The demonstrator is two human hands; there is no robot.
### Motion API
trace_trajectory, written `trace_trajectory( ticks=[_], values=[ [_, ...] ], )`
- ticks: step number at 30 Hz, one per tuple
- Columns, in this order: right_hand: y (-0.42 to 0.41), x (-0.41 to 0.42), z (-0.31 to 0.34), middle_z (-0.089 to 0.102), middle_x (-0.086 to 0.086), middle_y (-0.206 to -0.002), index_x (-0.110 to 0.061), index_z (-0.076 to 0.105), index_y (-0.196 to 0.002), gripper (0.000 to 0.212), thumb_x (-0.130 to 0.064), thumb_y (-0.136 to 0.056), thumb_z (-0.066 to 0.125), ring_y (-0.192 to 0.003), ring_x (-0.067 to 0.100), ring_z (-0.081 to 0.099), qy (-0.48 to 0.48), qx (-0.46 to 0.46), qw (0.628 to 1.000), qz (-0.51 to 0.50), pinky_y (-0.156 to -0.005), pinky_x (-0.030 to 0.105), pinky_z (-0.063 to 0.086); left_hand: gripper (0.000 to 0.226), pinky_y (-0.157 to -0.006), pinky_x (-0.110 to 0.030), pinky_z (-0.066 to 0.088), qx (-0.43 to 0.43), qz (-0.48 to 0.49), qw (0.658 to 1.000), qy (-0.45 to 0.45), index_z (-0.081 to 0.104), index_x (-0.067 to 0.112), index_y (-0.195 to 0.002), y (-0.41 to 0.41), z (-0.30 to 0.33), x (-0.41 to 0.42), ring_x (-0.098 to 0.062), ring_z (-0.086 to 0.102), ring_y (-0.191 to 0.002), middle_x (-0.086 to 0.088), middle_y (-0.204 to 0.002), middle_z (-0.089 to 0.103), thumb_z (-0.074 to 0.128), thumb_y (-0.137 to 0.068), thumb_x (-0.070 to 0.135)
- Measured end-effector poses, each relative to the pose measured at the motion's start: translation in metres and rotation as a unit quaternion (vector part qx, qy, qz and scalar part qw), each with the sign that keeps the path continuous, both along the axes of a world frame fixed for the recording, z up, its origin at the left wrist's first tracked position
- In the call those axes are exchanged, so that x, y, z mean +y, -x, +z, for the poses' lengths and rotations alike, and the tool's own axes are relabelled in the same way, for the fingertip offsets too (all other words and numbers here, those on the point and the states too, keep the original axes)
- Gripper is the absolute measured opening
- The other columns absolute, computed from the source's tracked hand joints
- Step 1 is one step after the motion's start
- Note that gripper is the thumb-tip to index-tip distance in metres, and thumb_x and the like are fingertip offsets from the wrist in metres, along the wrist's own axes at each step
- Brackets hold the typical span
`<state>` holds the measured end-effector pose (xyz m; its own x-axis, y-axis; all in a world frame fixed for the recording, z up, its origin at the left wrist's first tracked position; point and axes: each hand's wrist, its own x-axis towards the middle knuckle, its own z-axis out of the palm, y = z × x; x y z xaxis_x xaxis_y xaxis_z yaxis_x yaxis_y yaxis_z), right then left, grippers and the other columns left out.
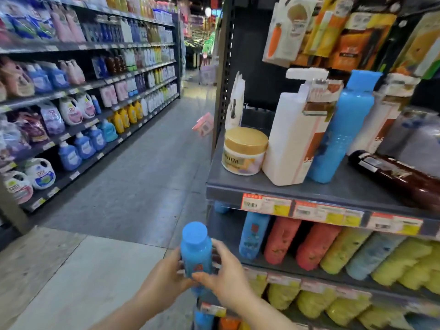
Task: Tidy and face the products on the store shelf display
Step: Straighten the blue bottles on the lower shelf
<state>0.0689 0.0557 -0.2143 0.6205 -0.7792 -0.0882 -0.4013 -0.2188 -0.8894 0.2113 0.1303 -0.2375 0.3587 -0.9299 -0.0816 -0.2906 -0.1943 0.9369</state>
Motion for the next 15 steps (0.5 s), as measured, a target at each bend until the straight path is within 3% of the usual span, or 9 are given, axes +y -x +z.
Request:
trace_trajectory(
  ticks=[2,5,10,13,15],
  values=[
    [-0.010,-0.016,-0.015,0.062,-0.017,-0.119,-0.054,0.048,-0.113,0.065,-0.027,-0.062,0.078,-0.110,-0.004,0.058,0.026,-0.010,1.000,-0.013,-0.097,0.026,0.048,0.052,-0.082,-0.037,0.057,0.007,0.009,1.000,0.021,0.056,0.022,-0.112,-0.008,-0.018,-0.019,-0.014,0.069,-0.095,0.012,-0.101,0.073,0.079,-0.066,0.011],
    [-0.020,-0.040,-0.031,0.058,-0.012,-0.129,-0.039,0.047,-0.132,0.072,-0.019,-0.069,0.077,-0.117,0.001,0.055,0.041,-0.029,0.999,-0.019,-0.101,0.027,0.045,0.053,-0.080,-0.026,0.056,0.018,0.014,0.999,0.046,0.056,0.022,-0.112,-0.017,-0.033,-0.052,-0.011,0.068,-0.097,0.016,-0.102,0.071,0.073,-0.073,-0.009],
    [-0.026,-0.061,-0.039,0.053,-0.011,-0.136,-0.039,0.022,-0.149,0.090,-0.021,-0.077,0.074,-0.121,0.005,0.054,0.021,-0.029,0.998,-0.047,-0.104,0.031,0.046,0.052,-0.073,-0.022,0.055,0.011,-0.005,0.998,0.068,0.057,0.024,-0.107,-0.023,-0.031,-0.092,-0.003,0.068,-0.090,0.008,-0.097,0.070,0.073,-0.073,-0.011],
    [-0.025,-0.073,-0.040,0.056,-0.012,-0.133,-0.035,0.009,-0.152,0.094,-0.016,-0.083,0.069,-0.119,0.005,0.056,0.012,-0.003,0.998,-0.061,-0.103,0.026,0.045,0.055,-0.083,-0.033,0.057,-0.008,-0.039,0.997,0.064,0.055,0.025,-0.115,-0.028,-0.035,-0.110,-0.012,0.068,-0.097,0.004,-0.110,0.067,0.078,-0.072,-0.002],
    [-0.020,-0.078,-0.041,0.058,-0.013,-0.129,-0.038,0.007,-0.151,0.095,-0.013,-0.083,0.067,-0.114,0.005,0.058,0.017,0.018,0.998,-0.061,-0.093,0.018,0.048,0.055,-0.087,-0.036,0.056,-0.015,-0.061,0.997,0.048,0.052,0.027,-0.114,-0.028,-0.039,-0.118,-0.012,0.067,-0.099,0.004,-0.113,0.065,0.079,-0.073,0.002]
  ],
)
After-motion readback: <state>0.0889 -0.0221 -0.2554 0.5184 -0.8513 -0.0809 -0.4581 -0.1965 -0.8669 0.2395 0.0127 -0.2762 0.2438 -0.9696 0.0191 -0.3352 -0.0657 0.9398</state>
